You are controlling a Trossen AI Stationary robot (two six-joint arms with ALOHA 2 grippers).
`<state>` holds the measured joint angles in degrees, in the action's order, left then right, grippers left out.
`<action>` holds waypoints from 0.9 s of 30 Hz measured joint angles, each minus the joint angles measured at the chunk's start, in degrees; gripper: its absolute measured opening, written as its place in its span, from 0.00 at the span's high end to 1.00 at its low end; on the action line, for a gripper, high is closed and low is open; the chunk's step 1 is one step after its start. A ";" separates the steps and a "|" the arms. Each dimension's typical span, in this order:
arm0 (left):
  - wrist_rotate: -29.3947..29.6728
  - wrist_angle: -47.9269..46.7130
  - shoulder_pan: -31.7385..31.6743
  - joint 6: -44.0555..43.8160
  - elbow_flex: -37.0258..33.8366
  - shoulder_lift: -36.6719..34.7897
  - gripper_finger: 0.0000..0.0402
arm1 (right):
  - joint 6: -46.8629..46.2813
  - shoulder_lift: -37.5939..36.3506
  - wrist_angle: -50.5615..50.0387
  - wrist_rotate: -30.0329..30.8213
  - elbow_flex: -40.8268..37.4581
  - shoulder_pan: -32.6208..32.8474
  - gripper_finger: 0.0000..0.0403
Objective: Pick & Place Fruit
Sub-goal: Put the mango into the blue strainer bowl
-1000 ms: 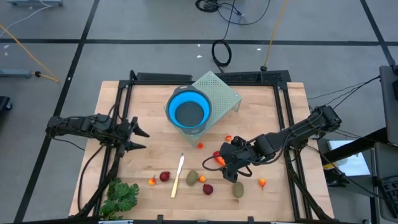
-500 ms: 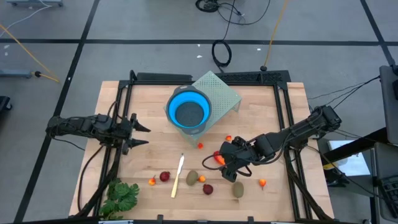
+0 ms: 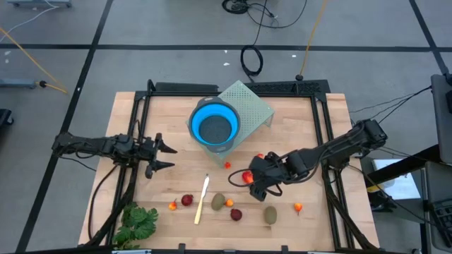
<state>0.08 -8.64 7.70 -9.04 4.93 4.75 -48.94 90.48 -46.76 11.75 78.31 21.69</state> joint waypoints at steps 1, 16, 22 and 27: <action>0.02 0.02 0.00 0.12 -0.02 0.00 0.36 | -0.80 -0.01 0.14 -0.03 -0.69 0.02 0.02; 0.39 -0.53 0.00 0.09 0.00 0.00 0.36 | -0.05 0.00 9.48 -0.07 -9.96 0.00 0.02; 0.37 -1.12 0.00 0.06 -0.01 0.00 0.36 | 0.48 0.00 13.11 -0.07 -13.69 0.00 0.02; 0.37 -1.14 0.00 0.06 -0.01 0.00 0.36 | 0.18 0.00 16.15 -2.86 -15.89 -0.97 0.02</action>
<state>0.45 -9.79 7.70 -8.97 4.92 4.75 -48.77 90.48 -30.61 8.89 62.41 20.72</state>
